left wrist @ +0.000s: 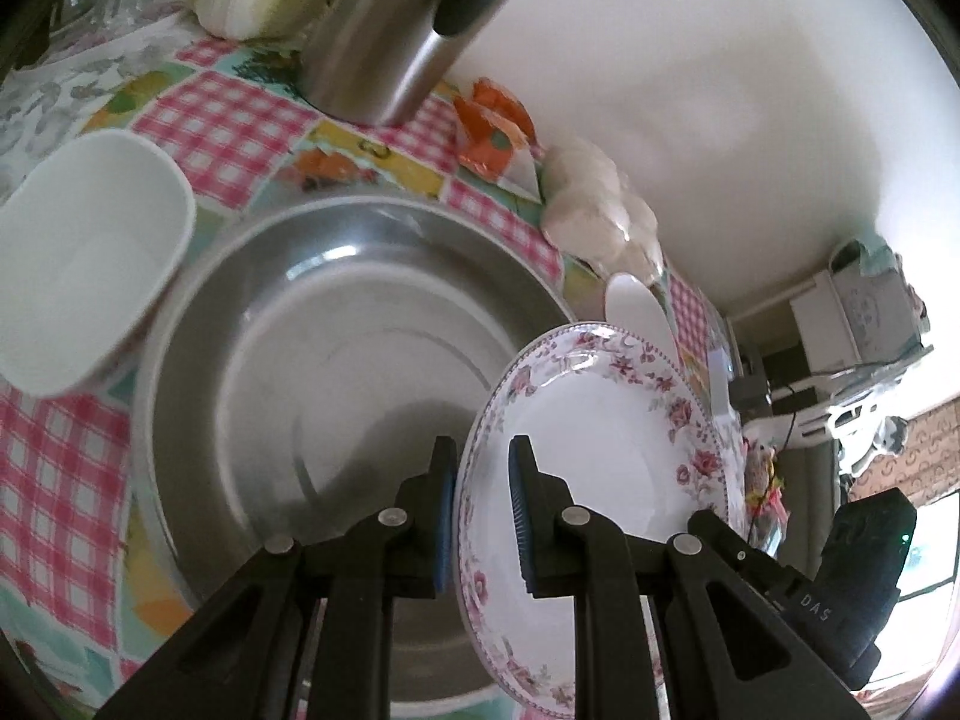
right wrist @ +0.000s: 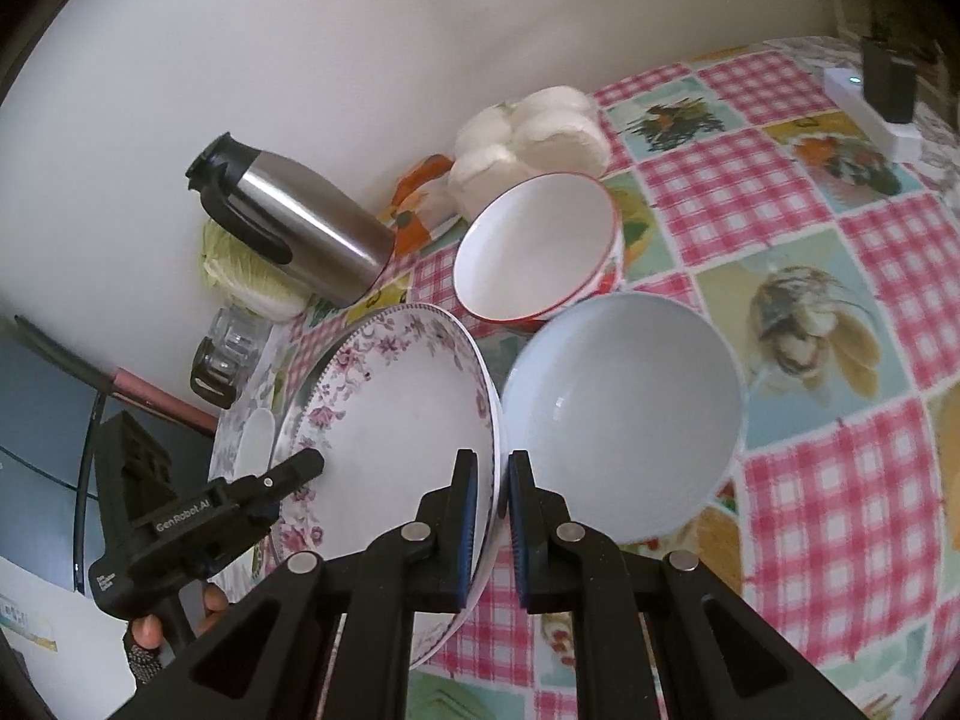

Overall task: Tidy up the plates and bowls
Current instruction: 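Lower the floral plate into the steel basin with both grippers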

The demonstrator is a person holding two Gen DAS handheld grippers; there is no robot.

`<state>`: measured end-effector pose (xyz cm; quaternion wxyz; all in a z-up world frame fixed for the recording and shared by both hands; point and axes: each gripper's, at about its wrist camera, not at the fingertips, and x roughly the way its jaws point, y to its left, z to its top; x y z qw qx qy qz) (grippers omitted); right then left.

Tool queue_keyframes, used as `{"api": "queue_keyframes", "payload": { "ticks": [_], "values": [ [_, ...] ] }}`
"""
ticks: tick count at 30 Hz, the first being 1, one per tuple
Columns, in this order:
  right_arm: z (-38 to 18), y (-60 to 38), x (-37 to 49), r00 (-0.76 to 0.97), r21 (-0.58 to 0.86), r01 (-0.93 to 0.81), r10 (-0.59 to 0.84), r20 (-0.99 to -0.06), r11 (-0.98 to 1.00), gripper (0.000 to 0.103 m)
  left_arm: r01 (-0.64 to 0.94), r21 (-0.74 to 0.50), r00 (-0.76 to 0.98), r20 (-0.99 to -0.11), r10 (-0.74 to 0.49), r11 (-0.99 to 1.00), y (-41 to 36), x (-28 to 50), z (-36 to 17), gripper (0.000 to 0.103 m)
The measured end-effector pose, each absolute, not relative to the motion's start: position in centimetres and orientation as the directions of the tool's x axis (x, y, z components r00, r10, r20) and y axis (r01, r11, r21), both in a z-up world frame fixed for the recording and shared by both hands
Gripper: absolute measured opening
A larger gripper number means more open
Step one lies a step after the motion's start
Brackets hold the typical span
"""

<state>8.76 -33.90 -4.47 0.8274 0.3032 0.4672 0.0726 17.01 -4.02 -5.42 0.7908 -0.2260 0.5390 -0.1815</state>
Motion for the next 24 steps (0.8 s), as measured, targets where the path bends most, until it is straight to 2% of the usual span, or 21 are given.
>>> {"api": "queue_keyframes", "payload": {
  "ticks": [17,24],
  "values": [
    [-6.3,-27.5,13.8,0.503,0.576,0.085,0.464,-0.729,0.813,0.011,-0.041,-0.534,0.425,-0.774,-0.469,0.844,2.4,18.5,-6.2,0.018],
    [-6.9,-27.1,14.9,0.498,0.558,0.089,0.448,-0.742,0.825,0.011,-0.032,-0.519,0.420,-0.783,-0.459,0.854,2.0,18.7,-6.8,0.018]
  ]
}}
